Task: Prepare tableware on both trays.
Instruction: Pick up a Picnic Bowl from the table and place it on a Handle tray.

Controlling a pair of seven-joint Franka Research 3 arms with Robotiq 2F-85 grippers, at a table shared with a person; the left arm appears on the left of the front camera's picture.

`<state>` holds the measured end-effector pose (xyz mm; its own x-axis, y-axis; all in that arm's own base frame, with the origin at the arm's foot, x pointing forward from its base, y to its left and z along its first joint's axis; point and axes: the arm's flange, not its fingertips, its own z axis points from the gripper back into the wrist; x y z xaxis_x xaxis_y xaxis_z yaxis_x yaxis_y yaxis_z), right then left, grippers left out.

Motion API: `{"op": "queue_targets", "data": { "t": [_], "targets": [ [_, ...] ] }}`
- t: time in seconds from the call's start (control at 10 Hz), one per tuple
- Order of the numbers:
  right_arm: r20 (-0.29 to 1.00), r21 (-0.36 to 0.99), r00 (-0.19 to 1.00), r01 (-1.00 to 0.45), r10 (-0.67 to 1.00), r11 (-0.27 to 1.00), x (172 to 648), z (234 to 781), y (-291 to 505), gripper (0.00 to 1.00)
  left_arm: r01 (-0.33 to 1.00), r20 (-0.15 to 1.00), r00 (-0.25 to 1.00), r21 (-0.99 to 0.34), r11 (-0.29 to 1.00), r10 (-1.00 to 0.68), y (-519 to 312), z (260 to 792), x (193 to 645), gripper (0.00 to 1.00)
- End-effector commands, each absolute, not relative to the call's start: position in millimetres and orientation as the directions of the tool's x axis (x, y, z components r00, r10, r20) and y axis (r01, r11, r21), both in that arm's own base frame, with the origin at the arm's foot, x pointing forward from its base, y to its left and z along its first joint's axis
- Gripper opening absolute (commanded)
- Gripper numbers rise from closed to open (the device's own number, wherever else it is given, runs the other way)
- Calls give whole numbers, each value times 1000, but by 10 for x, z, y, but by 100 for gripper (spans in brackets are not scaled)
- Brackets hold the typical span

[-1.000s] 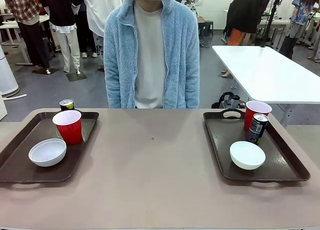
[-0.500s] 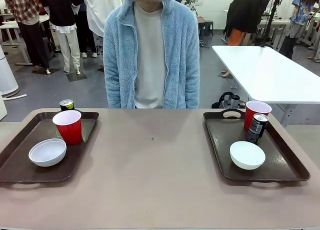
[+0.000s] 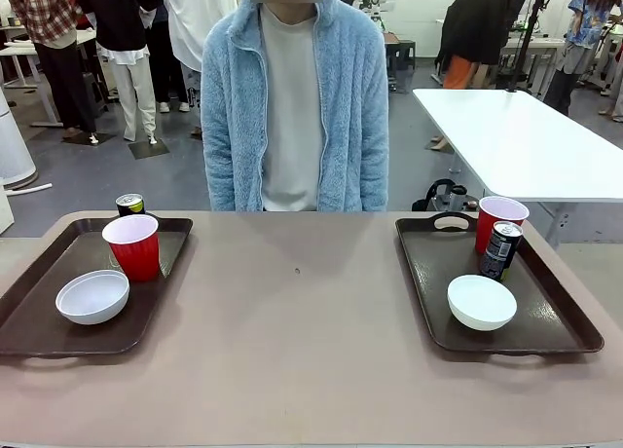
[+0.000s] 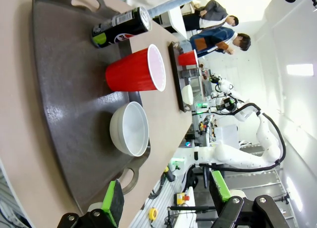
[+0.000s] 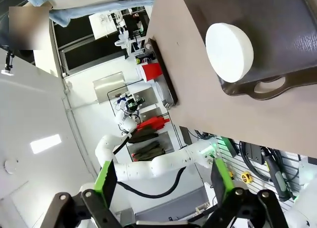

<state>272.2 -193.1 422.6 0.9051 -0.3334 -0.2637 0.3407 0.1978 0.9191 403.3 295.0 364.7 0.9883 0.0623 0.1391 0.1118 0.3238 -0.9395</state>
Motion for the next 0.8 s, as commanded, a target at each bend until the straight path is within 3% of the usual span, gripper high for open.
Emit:
{"op": "queue_targets", "data": {
  "t": [0.0, 0.7],
  "targets": [
    [-262, 927, 902, 334, -344, 171, 2713, 4236, -1881, 100, 122, 149, 987, -936, 329, 57, 2955, 3662, 4009, 92],
    [-262, 927, 902, 334, -344, 171, 2713, 4236, -1881, 100, 122, 149, 987, -936, 329, 57, 2955, 3662, 4009, 92]
  ]
}}
